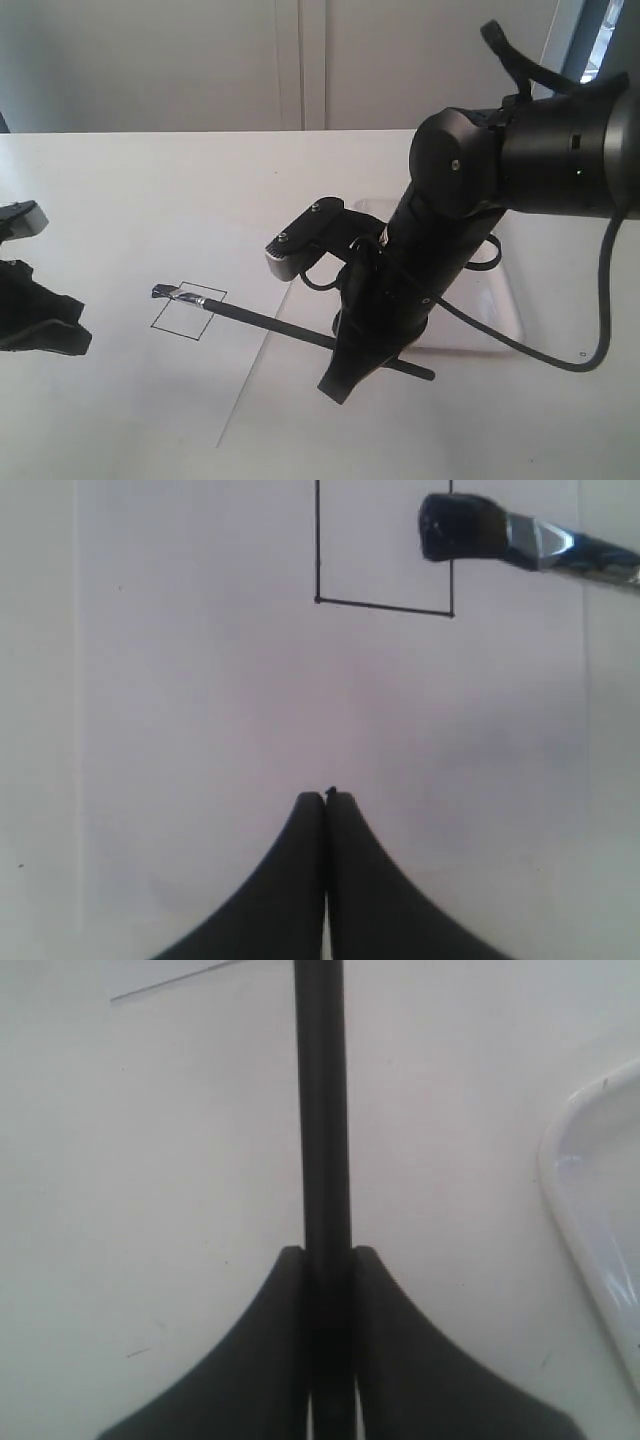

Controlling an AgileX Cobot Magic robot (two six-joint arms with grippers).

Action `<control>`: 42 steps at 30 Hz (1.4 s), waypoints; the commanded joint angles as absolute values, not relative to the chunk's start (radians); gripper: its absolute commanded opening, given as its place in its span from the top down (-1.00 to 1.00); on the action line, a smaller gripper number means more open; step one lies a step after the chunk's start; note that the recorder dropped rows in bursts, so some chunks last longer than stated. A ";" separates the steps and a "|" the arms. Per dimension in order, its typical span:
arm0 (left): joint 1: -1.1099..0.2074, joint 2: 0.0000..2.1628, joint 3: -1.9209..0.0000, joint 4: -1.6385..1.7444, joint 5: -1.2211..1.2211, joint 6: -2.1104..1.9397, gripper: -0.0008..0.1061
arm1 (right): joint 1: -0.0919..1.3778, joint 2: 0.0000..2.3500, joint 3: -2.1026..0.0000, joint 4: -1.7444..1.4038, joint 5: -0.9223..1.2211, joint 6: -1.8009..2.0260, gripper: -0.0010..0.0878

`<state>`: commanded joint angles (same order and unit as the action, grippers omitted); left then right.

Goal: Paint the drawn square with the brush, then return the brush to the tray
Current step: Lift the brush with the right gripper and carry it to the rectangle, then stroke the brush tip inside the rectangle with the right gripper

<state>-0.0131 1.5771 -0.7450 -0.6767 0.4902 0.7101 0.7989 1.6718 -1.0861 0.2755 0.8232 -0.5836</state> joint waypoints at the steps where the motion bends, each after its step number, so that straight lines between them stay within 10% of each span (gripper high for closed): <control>1: -0.015 1.583 -0.747 -0.628 0.461 0.658 0.99 | 0.799 1.672 -1.086 0.274 0.828 -0.582 0.98; 42: -0.013 1.717 -0.747 -0.623 0.392 0.626 0.99 | 0.869 1.737 -1.086 0.093 0.749 -0.507 0.98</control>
